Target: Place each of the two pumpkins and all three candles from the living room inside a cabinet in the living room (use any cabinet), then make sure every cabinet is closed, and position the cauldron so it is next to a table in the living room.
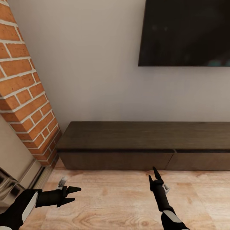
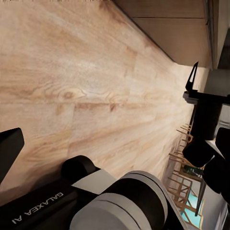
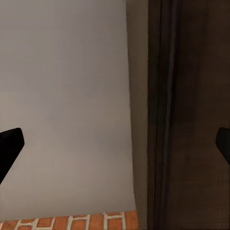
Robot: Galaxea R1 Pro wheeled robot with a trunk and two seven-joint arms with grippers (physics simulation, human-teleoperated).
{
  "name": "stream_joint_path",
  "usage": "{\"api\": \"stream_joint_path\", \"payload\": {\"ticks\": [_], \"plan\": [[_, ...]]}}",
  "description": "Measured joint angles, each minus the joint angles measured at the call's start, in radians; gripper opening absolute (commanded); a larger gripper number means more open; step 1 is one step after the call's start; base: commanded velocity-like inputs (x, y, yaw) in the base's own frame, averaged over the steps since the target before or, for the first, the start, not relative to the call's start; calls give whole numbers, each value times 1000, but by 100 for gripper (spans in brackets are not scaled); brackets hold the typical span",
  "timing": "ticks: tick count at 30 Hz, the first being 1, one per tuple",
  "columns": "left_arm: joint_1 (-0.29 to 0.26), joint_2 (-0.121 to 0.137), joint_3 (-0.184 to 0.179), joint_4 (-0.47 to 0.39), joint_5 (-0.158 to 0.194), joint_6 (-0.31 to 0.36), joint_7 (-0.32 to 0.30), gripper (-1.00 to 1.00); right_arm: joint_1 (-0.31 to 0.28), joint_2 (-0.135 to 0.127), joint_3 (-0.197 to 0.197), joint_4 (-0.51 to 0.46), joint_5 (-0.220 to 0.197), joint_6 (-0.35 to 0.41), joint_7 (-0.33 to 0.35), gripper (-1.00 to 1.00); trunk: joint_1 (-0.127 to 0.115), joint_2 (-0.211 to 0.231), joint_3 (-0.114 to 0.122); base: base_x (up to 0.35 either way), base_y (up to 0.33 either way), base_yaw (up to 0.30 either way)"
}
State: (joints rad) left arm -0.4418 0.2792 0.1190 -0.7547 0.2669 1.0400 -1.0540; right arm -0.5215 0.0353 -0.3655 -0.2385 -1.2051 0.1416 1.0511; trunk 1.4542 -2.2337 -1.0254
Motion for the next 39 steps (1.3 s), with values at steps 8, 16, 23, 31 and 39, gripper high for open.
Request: {"api": "stream_joint_path", "payload": {"ticks": [8, 16, 23, 31, 39], "plan": [[0, 0, -2, 0, -2, 0, 0, 100, 0, 0, -34, 3, -26, 50, 3, 100, 0, 0, 0, 147, -17, 0], [0, 0, -3, 0, -3, 0, 0, 100, 0, -1, -36, 5, -27, 52, 2, 100, 0, 0, 0, 167, -1, 0], [0, 0, -2, 0, -1, 0, 0, 100, 0, -2, -86, 5, -27, 50, 4, 100, 0, 0, 0, 53, 0, 0], [0, 0, 1, 0, 0, 0, 0, 100, 1, -3, -111, 7, -27, 50, 3, 100, 27, -49, -22, 2, 0, 0], [0, 0, 1, 0, 0, 0, 0, 100, 1, -4, -112, 7, -25, 50, 0, 100, 57, -105, -47, 0, 0, 0]]}}
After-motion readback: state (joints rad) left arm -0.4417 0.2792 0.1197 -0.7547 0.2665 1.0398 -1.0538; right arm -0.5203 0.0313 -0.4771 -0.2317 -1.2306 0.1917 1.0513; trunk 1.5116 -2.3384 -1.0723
